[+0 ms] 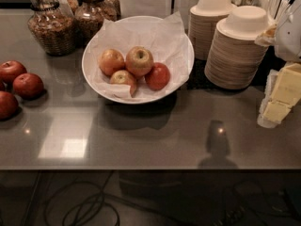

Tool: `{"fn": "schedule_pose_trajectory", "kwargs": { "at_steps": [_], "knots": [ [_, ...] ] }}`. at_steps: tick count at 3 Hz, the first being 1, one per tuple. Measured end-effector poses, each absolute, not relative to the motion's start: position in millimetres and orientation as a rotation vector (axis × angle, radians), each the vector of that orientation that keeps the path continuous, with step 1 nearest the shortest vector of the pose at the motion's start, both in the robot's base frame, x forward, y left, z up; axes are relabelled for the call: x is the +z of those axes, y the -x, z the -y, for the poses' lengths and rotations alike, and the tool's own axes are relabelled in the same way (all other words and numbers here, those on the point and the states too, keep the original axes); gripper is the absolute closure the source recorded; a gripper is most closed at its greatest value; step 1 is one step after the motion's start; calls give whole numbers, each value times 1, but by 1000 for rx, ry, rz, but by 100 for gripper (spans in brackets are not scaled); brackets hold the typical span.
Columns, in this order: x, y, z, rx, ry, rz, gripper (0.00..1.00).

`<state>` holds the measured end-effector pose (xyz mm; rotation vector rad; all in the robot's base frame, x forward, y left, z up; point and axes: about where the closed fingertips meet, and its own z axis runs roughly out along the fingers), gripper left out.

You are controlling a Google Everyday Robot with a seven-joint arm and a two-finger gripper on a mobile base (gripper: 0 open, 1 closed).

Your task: Pick apple from white bowl

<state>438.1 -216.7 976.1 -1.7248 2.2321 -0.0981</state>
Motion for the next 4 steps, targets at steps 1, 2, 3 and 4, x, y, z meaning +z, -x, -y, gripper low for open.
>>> {"fn": "schedule_pose_trajectory", "kwargs": {
  "at_steps": [1,2,3,4],
  "knots": [
    [977,-438,216,-100,1725,-2230,0],
    [980,-465,184,-126,1776,-2113,0],
    [980,-500,139,-100,1815,-1965,0],
    [973,-528,98,-109,1887,-1863,0]
  ]
}}
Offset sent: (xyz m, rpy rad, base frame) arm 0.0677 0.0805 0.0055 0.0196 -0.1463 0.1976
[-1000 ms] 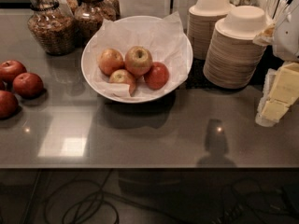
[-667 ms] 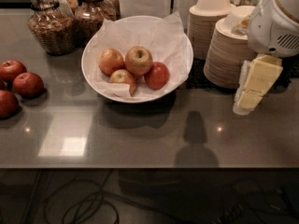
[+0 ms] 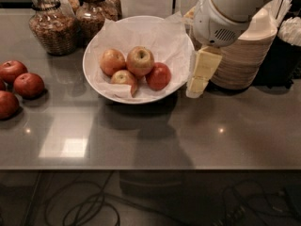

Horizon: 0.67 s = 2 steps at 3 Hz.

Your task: Pick apple from white bowl

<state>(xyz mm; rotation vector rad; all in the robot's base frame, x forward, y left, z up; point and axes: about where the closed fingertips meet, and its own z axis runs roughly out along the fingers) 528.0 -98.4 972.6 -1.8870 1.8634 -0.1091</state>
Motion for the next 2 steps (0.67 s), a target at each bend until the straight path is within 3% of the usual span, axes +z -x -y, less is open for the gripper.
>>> {"fn": "schedule_pose_trajectory", "kwargs": {
  "at_steps": [2],
  "knots": [
    [963,-540,88,-86,1856,-1858,0]
  ]
}}
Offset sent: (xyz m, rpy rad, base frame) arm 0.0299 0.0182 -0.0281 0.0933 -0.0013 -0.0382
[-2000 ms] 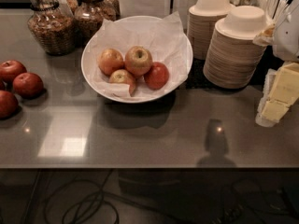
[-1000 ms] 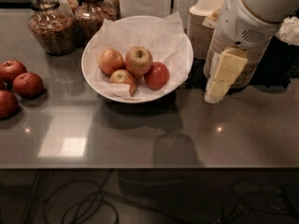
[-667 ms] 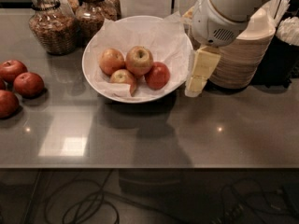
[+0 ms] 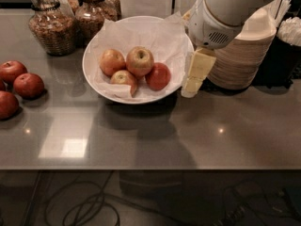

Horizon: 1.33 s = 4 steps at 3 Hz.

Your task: Pick apple from white bowl

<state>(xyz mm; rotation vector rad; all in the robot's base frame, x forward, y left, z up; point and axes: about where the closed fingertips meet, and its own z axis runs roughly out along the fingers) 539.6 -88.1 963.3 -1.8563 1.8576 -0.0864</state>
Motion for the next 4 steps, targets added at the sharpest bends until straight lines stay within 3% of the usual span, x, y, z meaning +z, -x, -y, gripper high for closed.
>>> {"fn": "schedule_pose_trajectory", "kwargs": {
  "at_steps": [2,3,4],
  "knots": [
    [938,-615,32,128,1683,-1819,0],
    [910,-634,7,248,1619,-1839,0],
    [910,-635,7,248,1619,-1839,0]
  ]
}}
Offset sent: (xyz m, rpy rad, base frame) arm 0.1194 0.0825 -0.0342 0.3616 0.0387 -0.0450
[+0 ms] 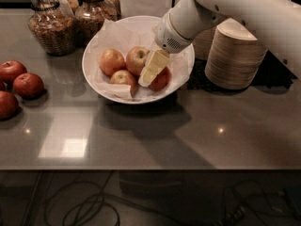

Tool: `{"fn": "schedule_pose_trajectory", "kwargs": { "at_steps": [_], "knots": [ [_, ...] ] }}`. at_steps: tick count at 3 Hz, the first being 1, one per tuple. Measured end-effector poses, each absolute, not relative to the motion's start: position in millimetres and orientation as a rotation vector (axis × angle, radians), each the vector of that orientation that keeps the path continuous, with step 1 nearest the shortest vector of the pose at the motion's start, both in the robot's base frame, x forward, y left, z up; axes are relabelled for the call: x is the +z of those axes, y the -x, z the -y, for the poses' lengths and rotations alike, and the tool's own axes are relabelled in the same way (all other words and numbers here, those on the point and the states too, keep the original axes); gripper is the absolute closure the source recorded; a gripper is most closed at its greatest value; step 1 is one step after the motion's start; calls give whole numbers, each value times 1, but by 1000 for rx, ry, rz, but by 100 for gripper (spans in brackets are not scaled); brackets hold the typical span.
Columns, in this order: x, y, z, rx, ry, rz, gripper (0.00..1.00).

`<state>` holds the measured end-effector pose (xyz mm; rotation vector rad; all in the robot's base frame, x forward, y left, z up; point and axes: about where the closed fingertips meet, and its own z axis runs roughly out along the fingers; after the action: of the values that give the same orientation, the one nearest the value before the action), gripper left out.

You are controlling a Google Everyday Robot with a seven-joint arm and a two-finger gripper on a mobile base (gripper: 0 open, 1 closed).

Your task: Pick apple from white bowl

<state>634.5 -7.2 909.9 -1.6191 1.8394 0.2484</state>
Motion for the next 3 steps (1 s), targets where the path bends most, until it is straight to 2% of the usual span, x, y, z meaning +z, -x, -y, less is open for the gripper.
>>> {"fn": "schedule_pose_trajectory", "kwargs": {
  "at_steps": [1,3],
  "knots": [
    [910,-635,7,248,1619,-1839,19],
    [910,-635,7,249,1619,-1839,65]
  ]
}}
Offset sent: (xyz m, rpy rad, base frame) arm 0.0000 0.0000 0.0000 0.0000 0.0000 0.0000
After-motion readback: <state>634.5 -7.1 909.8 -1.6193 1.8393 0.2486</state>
